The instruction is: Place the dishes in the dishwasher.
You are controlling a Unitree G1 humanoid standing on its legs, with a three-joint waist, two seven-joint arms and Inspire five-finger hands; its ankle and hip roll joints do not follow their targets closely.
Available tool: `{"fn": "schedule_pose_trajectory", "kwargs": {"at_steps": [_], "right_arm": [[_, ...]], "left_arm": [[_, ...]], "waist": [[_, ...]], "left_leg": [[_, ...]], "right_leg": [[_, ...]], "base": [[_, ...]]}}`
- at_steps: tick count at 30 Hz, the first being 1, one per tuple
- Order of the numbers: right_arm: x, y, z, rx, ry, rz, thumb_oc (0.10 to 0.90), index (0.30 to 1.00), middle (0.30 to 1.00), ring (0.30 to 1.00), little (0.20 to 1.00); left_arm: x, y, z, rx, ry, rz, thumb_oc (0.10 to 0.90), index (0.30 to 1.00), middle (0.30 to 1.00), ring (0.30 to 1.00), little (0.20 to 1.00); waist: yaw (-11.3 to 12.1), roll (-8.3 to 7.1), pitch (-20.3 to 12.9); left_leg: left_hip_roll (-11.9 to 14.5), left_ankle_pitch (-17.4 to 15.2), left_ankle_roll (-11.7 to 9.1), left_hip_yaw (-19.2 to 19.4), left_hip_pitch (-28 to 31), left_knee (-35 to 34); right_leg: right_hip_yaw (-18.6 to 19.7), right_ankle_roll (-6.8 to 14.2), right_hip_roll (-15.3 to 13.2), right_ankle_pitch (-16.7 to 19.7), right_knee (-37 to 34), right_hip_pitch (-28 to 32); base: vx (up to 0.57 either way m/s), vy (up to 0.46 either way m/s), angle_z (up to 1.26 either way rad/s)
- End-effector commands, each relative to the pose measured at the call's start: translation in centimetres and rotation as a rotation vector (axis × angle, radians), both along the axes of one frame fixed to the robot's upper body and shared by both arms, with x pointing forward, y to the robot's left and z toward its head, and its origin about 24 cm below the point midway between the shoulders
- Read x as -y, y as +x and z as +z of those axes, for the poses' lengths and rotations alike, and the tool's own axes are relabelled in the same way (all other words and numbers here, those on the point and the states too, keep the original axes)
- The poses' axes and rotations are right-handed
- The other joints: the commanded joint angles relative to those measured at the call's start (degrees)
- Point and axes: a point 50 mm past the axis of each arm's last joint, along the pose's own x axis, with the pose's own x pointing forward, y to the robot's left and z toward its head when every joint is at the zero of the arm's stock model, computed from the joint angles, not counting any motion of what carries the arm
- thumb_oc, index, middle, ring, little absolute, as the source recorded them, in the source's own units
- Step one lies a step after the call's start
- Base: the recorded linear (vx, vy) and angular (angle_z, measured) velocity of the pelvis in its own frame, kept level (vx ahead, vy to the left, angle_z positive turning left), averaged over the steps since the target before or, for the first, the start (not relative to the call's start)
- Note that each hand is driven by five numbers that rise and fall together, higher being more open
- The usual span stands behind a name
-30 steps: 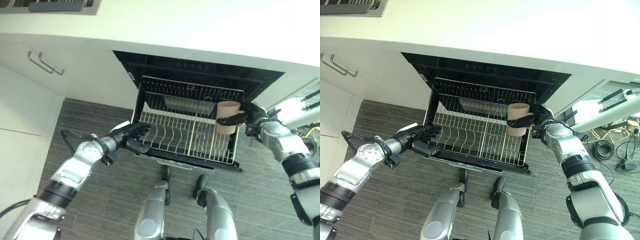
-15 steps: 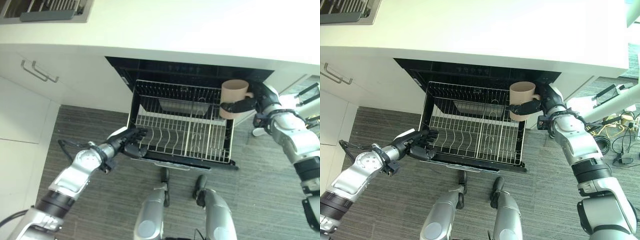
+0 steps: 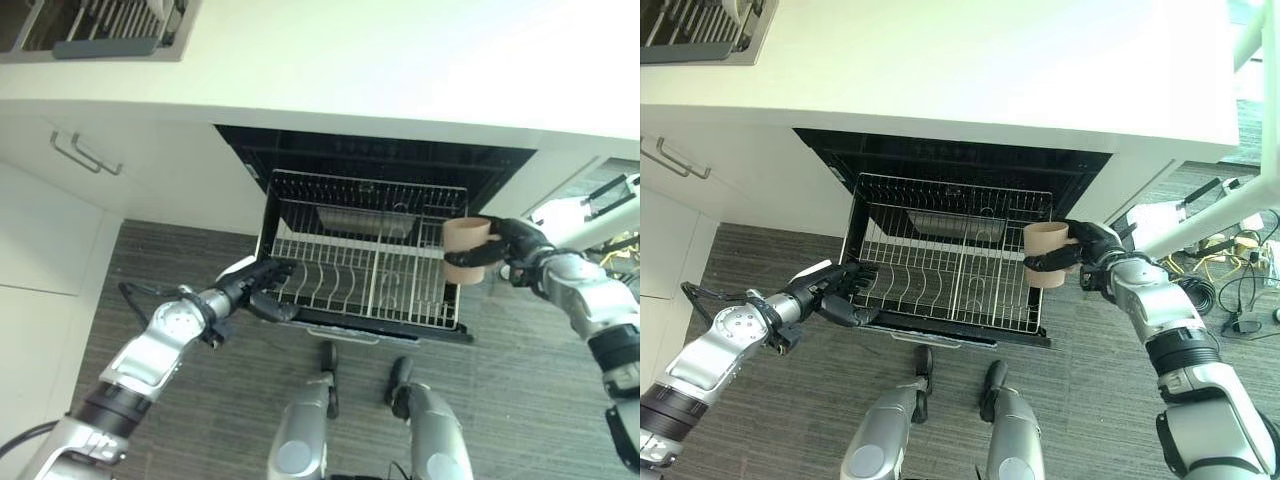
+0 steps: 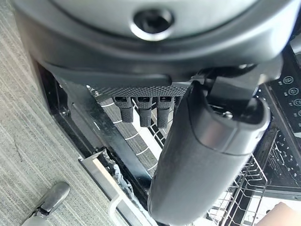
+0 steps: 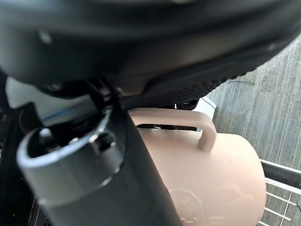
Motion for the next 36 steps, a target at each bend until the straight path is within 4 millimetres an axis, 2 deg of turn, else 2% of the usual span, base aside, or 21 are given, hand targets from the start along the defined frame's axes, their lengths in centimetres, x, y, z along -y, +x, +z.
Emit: {"fn": "schedule_pose_trajectory", "kwargs": {"at_steps": [1,2,3,5,6,8,9,10,11,13,15,16,22,27,31,32,36], "right_arm": [[-1.2,0.9,2.7,0.106,-0.101,0.09,0.8,0.9,0.9,0.9,0.9],[-2.0,1.2,2.6,0.123,-0.085,0.087,0.8,0.9,0.9,0.9,0.9],[-1.8,1.3,2.6,0.116,-0.127,0.087,0.8,0.9,0.9,0.9,0.9],[-2.3,1.5,3.3,0.147,-0.071,0.124,0.8,0.9,0.9,0.9,0.9],[-2.1,1.3,3.2,0.136,-0.126,0.14,0.8,0.9,0.9,0.9,0.9],[-2.8,1.0,3.4,0.183,0.026,0.16,0.8,0.9,0.9,0.9,0.9],[-2.9,0.9,3.4,0.189,0.035,0.156,0.8,0.9,0.9,0.9,0.9],[-2.8,0.8,2.9,0.189,-0.035,0.169,0.8,0.9,0.9,0.9,0.9],[-3.5,0.5,2.9,0.207,0.068,0.183,0.8,0.9,0.9,0.9,0.9],[-3.5,0.3,2.2,0.213,0.011,0.178,0.8,0.9,0.9,0.9,0.9],[-4.3,-0.2,2.1,0.214,0.085,0.208,0.8,0.9,0.9,0.9,0.9],[-4.1,-0.3,2.3,0.235,0.101,0.193,0.8,0.9,0.9,0.9,0.9],[-3.0,-0.6,3.2,0.296,-0.043,0.14,0.8,0.9,0.9,0.9,0.9],[-2.6,-1.5,5.3,0.405,-0.114,0.108,0.8,0.9,0.9,0.9,0.9],[-2.6,-3.6,7.9,0.578,-0.13,0.092,0.8,0.9,0.9,0.9,0.9],[-2.9,-4.7,8.8,0.672,-0.093,0.088,0.8,0.9,0.9,0.9,0.9],[-4.1,-7.3,8.3,0.809,0.051,0.108,0.8,0.9,0.9,0.9,0.9]], "left_arm": [[1.0,-0.2,1.2,0.084,-0.045,-0.048,0.8,0.9,0.9,0.9,0.9],[1.4,0.0,0.4,0.079,-0.046,-0.046,0.8,0.9,0.9,0.9,0.9],[1.4,0.0,0.4,0.079,-0.045,-0.047,0.8,0.9,0.9,0.9,0.9],[1.6,0.0,0.1,0.069,-0.043,-0.047,0.8,0.9,0.9,0.9,0.9],[1.4,-0.1,0.2,0.066,-0.043,-0.045,0.8,0.9,0.9,0.9,0.9],[1.3,-0.3,0.1,0.065,-0.045,-0.044,0.8,0.9,0.9,0.9,0.9],[1.3,-0.3,0.1,0.066,-0.046,-0.044,0.8,0.9,0.9,0.9,0.9],[1.3,-0.6,-0.1,0.057,-0.048,-0.046,0.8,0.9,0.9,0.9,0.9],[1.4,-0.6,-0.2,0.057,-0.047,-0.047,0.8,0.9,0.9,0.9,0.9],[1.4,-0.7,-0.2,0.052,-0.049,-0.044,0.8,0.9,0.9,0.9,0.9],[1.5,-0.7,-0.3,0.052,-0.047,-0.038,0.8,0.9,0.9,0.9,0.9],[1.4,-0.8,-0.3,0.048,-0.048,-0.038,0.8,0.9,0.9,0.9,0.9],[1.1,-1.1,-0.3,0.043,-0.047,-0.028,0.8,0.9,0.9,0.9,0.9],[0.7,-1.9,-0.6,0.049,-0.051,-0.011,0.8,0.9,0.9,0.9,0.9],[0.1,-2.9,-0.7,0.098,-0.082,0.041,0.8,0.9,0.9,0.9,0.9],[0.1,-2.9,-0.1,0.177,-0.136,0.073,0.8,0.9,0.9,0.9,0.9],[0.9,-3.5,2.7,0.452,-0.361,0.093,0.8,0.9,0.9,0.9,0.9]], "waist": [[0.15,-2.19,-5.08],[0.0,-2.15,-5.55],[0.03,-2.14,-5.62],[0.27,-2.38,-6.03],[0.27,-2.47,-6.32],[0.26,-2.62,-6.49],[0.24,-2.57,-6.55],[0.33,-2.64,-6.89],[0.26,-2.74,-7.05],[0.22,-2.76,-7.1],[0.12,-3.08,-7.48],[0.14,-3.05,-7.57],[0.24,-3.33,-7.87],[-0.2,-3.53,-8.19],[-1.57,-3.82,-9.21],[-2.32,-3.97,-9.61],[-3.64,-4.4,-11.1]], "left_leg": [[1.88,-11.52,-1.64,1.23,0.75,7.1],[2.07,-11.49,-1.73,1.31,0.8,7.1],[2.02,-11.28,-1.71,1.22,0.59,7.1],[1.89,-11.61,-1.7,0.97,0.91,7.1],[1.8,-11.31,-1.57,0.74,0.56,7.1],[1.9,-11.52,-1.57,0.85,0.71,7.1],[1.91,-11.22,-1.55,0.83,0.44,7.1],[1.72,-11.32,-1.4,0.54,0.66,7.1],[1.94,-11.24,-1.4,0.68,0.59,7.1],[1.68,-11.54,-1.28,0.43,1.0,7.1],[1.91,-11.41,-1.24,0.71,0.88,7.1],[1.84,-11.45,-1.28,0.63,1.06,7.1],[1.74,-11.44,-1.14,0.61,1.23,7.1],[2.02,-11.44,-1.04,0.95,1.48,7.1],[2.35,-11.67,-0.86,1.86,1.96,7.1],[2.44,-11.95,-0.8,2.3,2.23,7.1],[2.68,-12.55,-0.75,3.33,3.03,7.1]], "right_leg": [[1.89,7.56,-2.22,-1.61,-5.02,6.19],[1.88,7.44,-2.16,-1.54,-5.02,6.13],[1.87,7.35,-2.09,-1.35,-5.02,5.94],[1.94,7.44,-2.05,-1.73,-5.02,6.4],[2.14,7.37,-1.96,-1.47,-5.02,6.07],[2.05,7.53,-2.09,-1.64,-5.02,6.29],[1.94,7.43,-2.06,-1.42,-5.02,6.08],[2.01,7.38,-1.92,-1.48,-5.02,6.32],[1.76,7.36,-2.02,-1.5,-5.02,6.37],[1.75,7.29,-1.8,-1.71,-5.02,6.86],[1.56,7.45,-2.0,-1.59,-5.02,6.79],[1.41,7.35,-1.93,-1.73,-5.02,7.07],[1.3,7.37,-1.88,-1.82,-5.02,7.55],[1.41,7.44,-1.86,-1.87,-5.02,7.89],[2.26,7.59,-1.61,-1.98,-5.02,8.05],[2.79,7.62,-1.43,-2.12,-5.02,8.06],[3.99,7.53,-1.09,-2.5,-5.02,8.28]], "base": [[0.0,0.035,0.01],[0.0,0.0,0.0],[0.0,0.0,0.0],[0.02,-0.003,0.01],[0.0,0.0,0.0],[0.0,0.0,0.0],[0.04,-0.002,-0.01],[0.03,-0.001,-0.02],[0.06,-0.001,0.0],[0.04,-0.003,0.03],[0.0,0.0,0.0],[0.05,0.002,0.0],[0.01,0.0,0.0],[0.0,0.0,0.0],[0.01,0.01,-0.03],[0.03,0.019,-0.06],[0.04,-0.006,-0.18]]}}
